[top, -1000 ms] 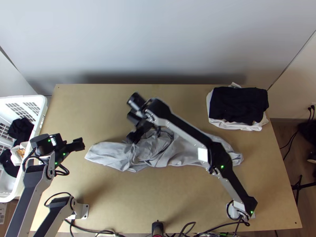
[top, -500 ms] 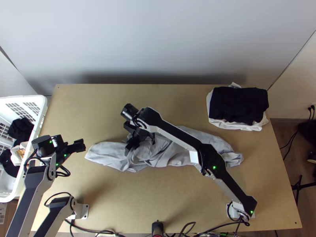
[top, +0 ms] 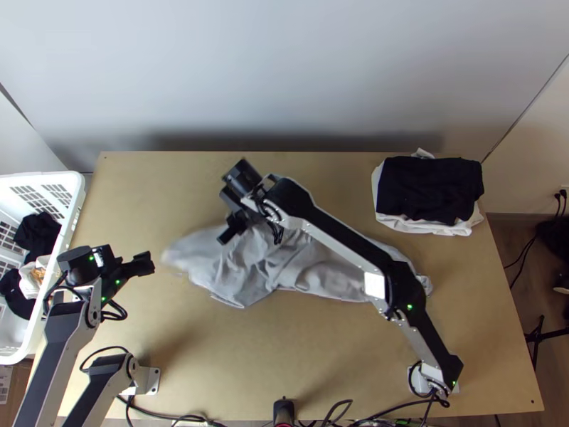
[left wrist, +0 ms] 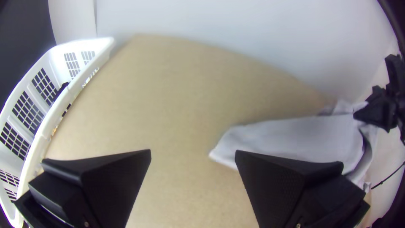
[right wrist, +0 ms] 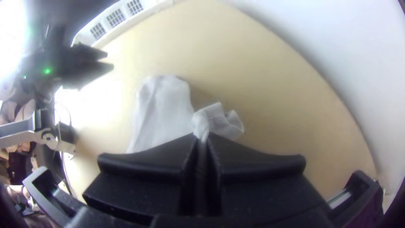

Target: Fold the t-shirt

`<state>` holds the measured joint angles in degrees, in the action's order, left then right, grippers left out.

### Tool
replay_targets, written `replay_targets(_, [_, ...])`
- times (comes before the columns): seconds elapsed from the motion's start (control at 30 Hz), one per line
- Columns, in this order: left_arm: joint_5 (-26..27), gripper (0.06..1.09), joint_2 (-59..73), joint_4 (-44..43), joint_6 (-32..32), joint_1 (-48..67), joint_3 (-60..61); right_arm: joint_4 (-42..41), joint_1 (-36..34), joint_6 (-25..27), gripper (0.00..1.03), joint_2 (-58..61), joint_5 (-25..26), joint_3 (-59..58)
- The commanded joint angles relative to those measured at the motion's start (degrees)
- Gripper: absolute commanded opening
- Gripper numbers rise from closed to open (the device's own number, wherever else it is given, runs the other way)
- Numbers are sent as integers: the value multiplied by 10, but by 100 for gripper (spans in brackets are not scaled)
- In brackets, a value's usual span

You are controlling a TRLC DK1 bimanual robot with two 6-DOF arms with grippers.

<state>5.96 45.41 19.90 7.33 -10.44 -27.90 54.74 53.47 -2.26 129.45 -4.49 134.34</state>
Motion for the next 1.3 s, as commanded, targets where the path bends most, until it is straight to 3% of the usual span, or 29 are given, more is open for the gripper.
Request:
replay_targets(0.0, [0,103,-5,1,5,6,6,-93,-21,16,3,-48,95,-4])
replay_targets(0.1, [0,103,-10,2,6,9,9,-139,-43,31,3,-54,139,-5])
replay_targets(0.3, [0,103,-23,7,7,16,16,-158,-89,31,3,-56,160,-27])
replay_targets(0.33, [0,103,-23,7,8,19,17,-155,-92,30,12,-56,160,-39])
replay_targets(0.5, [0,103,-24,6,15,41,13,-119,-107,14,88,-72,181,-106])
replay_targets(0.57, [0,103,-24,6,17,47,11,-110,-115,14,98,-87,190,-125])
replay_targets(0.8, [0,103,-24,6,18,53,12,-95,-172,9,98,-180,189,-196])
replay_targets(1.07, [0,103,-23,1,37,77,14,166,-251,2,98,-204,166,-275])
replay_targets(1.2, [0,103,-7,-8,60,109,12,162,-275,16,98,-267,93,-406])
replay_targets(1.27, [-2,103,17,-10,73,132,13,136,-275,20,98,-298,88,-470])
